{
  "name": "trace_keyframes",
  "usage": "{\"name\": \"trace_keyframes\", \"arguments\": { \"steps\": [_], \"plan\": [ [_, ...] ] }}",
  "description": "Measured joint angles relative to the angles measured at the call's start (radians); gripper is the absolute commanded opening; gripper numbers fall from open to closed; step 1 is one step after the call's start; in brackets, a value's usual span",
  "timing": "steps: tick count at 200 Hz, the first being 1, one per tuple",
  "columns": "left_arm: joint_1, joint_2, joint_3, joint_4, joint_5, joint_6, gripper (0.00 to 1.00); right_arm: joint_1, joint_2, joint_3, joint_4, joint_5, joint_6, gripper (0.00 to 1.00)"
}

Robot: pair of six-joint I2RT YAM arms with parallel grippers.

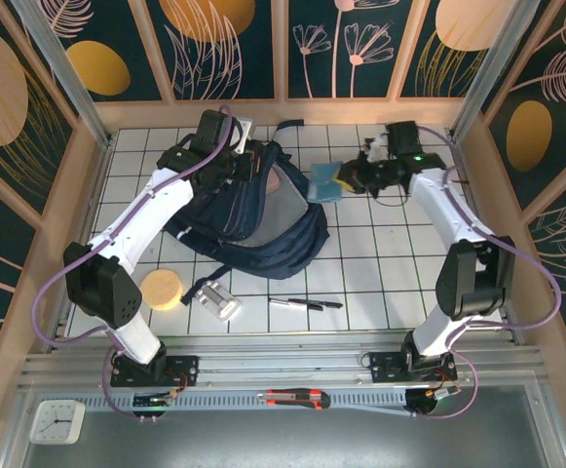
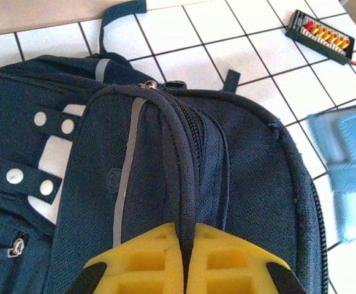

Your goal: Pack the student bag

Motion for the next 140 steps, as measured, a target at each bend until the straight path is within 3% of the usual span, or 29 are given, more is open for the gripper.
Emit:
{"name": "trace_keyframes", "arguments": {
  "steps": [47,59,69,80,96,140],
  "plan": [
    [0.000,0.000,0.006,-0.006,0.001,-0.004,0.00,0.222,0.253,0.144,0.125,-0.032,0.094,0.16],
    [0.000,0.000,0.006,-0.006,0.001,-0.004,0.00,0.260,0.318,0.186,0.135,-0.032,0.107,0.24],
    [0.000,0.000,0.006,-0.006,0.000,-0.004,0.00,0.286,0.364,0.211,0.142,-0.034,0.104,0.39],
    [0.000,0.000,0.006,-0.006,0.000,-0.004,0.00,0.304,0.394,0.220,0.143,-0.034,0.114,0.55],
    [0.000,0.000,0.006,-0.006,0.000,-0.004,0.00,0.315,0.410,0.222,0.131,-0.031,0.096,0.67],
    [0.000,0.000,0.006,-0.006,0.000,-0.003,0.00,0.255,0.372,0.212,0.111,0.008,0.077,0.71]
  ]
}}
